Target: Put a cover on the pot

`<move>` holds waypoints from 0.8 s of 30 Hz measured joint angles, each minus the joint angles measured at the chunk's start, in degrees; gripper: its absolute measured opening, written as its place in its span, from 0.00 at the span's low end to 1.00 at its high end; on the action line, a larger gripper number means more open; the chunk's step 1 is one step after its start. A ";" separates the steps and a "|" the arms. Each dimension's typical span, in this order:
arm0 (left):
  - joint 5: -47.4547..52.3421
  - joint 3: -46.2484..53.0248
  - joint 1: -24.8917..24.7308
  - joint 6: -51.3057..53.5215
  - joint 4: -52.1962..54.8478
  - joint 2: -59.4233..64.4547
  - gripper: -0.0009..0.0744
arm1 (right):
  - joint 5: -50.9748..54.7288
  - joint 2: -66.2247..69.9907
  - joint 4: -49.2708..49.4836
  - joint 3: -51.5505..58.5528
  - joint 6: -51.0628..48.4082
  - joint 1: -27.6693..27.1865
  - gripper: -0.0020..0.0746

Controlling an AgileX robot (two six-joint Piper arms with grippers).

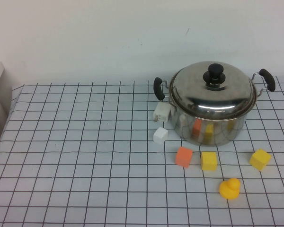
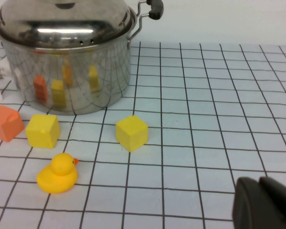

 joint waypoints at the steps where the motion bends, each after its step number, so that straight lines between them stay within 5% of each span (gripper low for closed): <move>1: 0.00 0.00 0.00 0.71 0.09 0.00 0.01 | 0.00 0.00 0.00 0.00 0.00 0.00 0.04; 24: 0.00 0.00 0.00 10.65 0.71 0.00 0.01 | 0.00 0.00 0.00 0.00 0.00 0.00 0.04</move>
